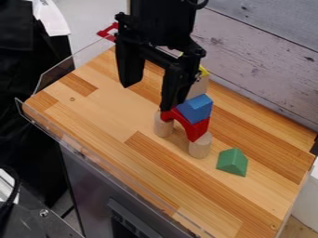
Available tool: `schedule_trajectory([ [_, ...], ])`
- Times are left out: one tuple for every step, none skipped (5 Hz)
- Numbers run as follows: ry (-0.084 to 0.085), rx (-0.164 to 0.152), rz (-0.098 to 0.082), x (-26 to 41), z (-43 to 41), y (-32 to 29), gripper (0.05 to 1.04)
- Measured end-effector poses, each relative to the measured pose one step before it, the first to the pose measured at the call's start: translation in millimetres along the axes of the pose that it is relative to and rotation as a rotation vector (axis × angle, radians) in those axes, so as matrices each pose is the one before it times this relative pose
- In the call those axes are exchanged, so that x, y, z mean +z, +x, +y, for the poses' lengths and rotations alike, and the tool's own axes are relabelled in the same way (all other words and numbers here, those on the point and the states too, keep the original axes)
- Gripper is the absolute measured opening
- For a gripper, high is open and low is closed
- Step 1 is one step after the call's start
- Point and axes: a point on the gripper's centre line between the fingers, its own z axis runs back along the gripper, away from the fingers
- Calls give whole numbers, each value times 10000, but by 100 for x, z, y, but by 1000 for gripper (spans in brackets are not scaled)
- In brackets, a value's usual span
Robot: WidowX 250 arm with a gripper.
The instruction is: Moved the yellow triangel off the tower to the left
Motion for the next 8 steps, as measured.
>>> schedule_trajectory([
  [-11, -6, 230, -517, -21, -206, 998],
  [-210, -46, -372, 796, 994, 678, 998],
  [70, -221, -145, 1106, 851, 925, 998],
  [-10, -454, -367, 1007, 226, 1069, 998],
  [-166, -192, 37, 75, -23, 852, 998],
  [-231, -165, 207, -248, -539, 718, 998],
  [-568, -252, 621, -1709, -1130, 1922, 998],
  [-111, -14, 103, -373, -375, 729, 998],
])
